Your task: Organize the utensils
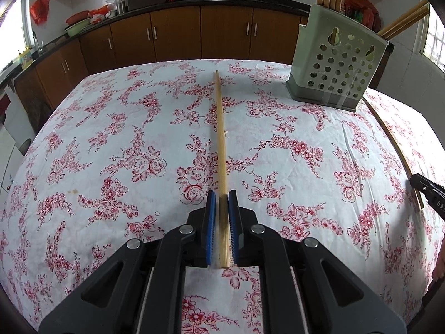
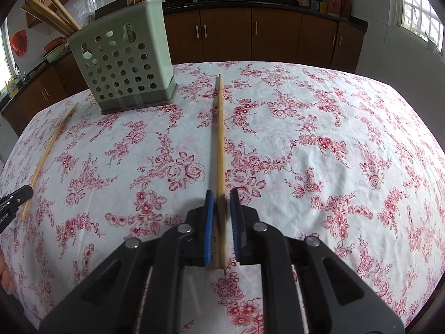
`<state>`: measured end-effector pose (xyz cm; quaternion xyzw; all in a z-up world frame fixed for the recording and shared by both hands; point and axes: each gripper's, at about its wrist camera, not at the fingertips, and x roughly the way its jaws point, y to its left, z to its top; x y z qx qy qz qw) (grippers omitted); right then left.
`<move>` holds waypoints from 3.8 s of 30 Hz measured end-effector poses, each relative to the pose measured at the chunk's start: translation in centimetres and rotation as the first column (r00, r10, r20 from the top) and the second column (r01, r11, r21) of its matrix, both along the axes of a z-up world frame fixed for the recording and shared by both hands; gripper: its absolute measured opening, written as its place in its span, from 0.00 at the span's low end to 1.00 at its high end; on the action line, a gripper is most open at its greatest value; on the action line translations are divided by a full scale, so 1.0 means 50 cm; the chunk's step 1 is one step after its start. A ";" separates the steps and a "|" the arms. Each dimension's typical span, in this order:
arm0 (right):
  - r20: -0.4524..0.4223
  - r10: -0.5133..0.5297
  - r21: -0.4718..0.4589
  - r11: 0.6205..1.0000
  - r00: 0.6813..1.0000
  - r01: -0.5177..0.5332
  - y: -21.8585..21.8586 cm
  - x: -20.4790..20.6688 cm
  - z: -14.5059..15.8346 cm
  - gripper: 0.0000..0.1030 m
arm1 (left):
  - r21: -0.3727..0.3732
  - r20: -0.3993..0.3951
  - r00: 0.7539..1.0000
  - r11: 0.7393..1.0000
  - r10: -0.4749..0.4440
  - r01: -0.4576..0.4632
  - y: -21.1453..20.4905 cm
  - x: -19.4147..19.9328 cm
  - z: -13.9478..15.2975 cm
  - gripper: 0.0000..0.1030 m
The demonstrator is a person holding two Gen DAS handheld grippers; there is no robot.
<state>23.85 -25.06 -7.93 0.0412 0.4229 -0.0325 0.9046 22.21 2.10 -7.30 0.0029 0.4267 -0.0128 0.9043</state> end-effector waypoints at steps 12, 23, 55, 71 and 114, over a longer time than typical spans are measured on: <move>0.115 -0.029 0.014 1.000 0.993 0.028 -0.025 -0.037 0.077 0.08 | -0.042 0.086 0.996 0.999 0.000 0.004 0.043 -0.031 0.073 0.07; 0.316 -0.068 0.064 0.997 0.946 0.051 -0.059 -0.064 0.223 0.08 | -0.159 0.299 0.953 0.987 0.050 -0.002 0.085 -0.053 0.239 0.07; 0.621 0.050 0.131 0.977 0.782 -0.167 -0.003 -0.102 0.524 0.07 | -0.172 0.581 0.812 0.969 -0.047 0.179 0.014 -0.064 0.512 0.07; 0.673 0.043 0.089 0.986 0.738 -0.138 0.044 0.026 0.543 0.07 | -0.252 0.663 0.745 0.959 0.075 0.128 -0.082 0.061 0.542 0.07; 0.643 0.069 0.050 0.990 0.763 -0.131 0.056 -0.110 0.490 0.88 | -0.184 0.618 0.786 0.971 -0.005 0.150 -0.007 -0.111 0.478 0.87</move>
